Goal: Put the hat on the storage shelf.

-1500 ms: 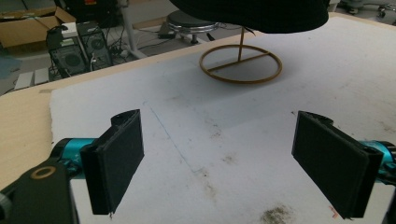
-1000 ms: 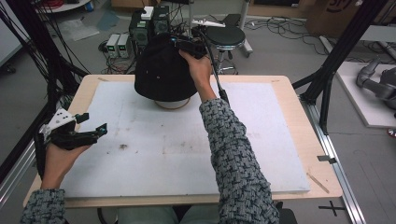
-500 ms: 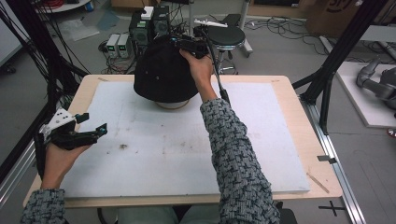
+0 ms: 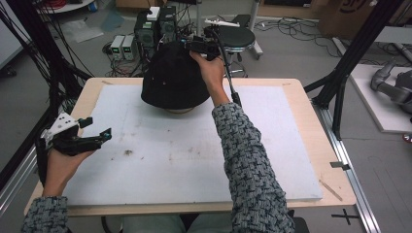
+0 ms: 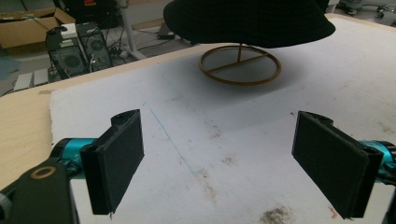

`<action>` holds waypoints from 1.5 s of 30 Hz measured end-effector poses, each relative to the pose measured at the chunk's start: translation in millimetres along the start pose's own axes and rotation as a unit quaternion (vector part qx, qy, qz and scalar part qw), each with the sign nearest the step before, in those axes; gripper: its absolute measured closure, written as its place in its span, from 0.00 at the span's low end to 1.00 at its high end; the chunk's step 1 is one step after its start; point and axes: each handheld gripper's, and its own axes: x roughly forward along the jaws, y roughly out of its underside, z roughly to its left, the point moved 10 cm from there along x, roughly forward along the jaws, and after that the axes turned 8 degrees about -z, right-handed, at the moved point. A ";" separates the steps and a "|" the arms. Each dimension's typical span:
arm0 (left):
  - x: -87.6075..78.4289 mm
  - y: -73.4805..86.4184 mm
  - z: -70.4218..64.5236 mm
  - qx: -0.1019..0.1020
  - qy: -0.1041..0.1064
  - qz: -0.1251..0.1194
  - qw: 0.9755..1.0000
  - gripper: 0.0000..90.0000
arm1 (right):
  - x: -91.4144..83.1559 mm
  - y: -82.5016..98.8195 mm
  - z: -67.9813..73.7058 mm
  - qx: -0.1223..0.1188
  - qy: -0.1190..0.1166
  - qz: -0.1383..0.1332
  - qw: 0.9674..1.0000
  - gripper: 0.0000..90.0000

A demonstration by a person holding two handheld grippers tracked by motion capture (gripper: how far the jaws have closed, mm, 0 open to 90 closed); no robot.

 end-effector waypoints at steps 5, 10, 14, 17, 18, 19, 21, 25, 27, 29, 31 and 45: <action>1.7 -0.7 -0.7 -0.002 0.000 -0.003 1.000 0.19 | -9.9 -4.3 -4.2 -0.013 0.007 -0.007 1.000 0.40; 4.1 -0.5 -1.3 -0.001 0.003 0.000 1.000 0.19 | -23.4 -4.2 -15.6 -0.016 0.022 -0.006 1.000 0.37; 7.2 -0.9 -2.5 -0.002 0.005 0.000 1.000 0.19 | -33.9 -2.6 -23.7 -0.015 0.031 0.015 0.999 0.33; 9.8 -2.0 -2.8 -0.004 0.006 -0.004 1.000 0.19 | -47.0 -6.4 -26.8 -0.025 0.037 0.001 0.999 0.31; 10.1 -2.0 -2.7 -0.002 0.007 -0.003 1.000 0.19 | -50.9 -6.4 -27.6 -0.026 0.037 0.003 0.999 0.31; 11.1 -1.9 -3.1 -0.002 0.009 -0.002 1.000 0.19 | -53.8 -6.5 -28.5 -0.029 0.038 0.004 0.999 0.30; 12.8 -2.0 -3.6 -0.001 0.011 0.000 1.000 0.19 | -64.0 -7.5 -30.6 -0.029 0.040 0.000 0.999 0.28; 16.1 -2.3 -4.1 -0.002 0.013 -0.001 1.000 0.19 | -82.4 -5.1 -34.0 -0.039 0.042 0.011 0.998 0.25; 17.6 -1.6 -3.6 -0.001 0.013 0.001 1.000 0.19 | -93.2 -4.5 -33.2 -0.045 0.041 0.010 0.998 0.23; 19.3 -0.8 -3.7 -0.003 0.014 0.003 1.000 0.19 | -104.0 -3.8 -33.3 -0.055 0.045 0.007 0.997 0.21; 20.9 -0.5 -3.8 -0.002 0.014 0.003 1.000 0.19 | -111.9 -1.6 -34.2 -0.057 0.050 0.023 0.997 0.16; 23.1 -0.9 -2.6 -0.004 0.014 0.003 1.000 0.19 | -166.4 13.3 -36.4 -0.087 0.059 0.018 0.994 0.13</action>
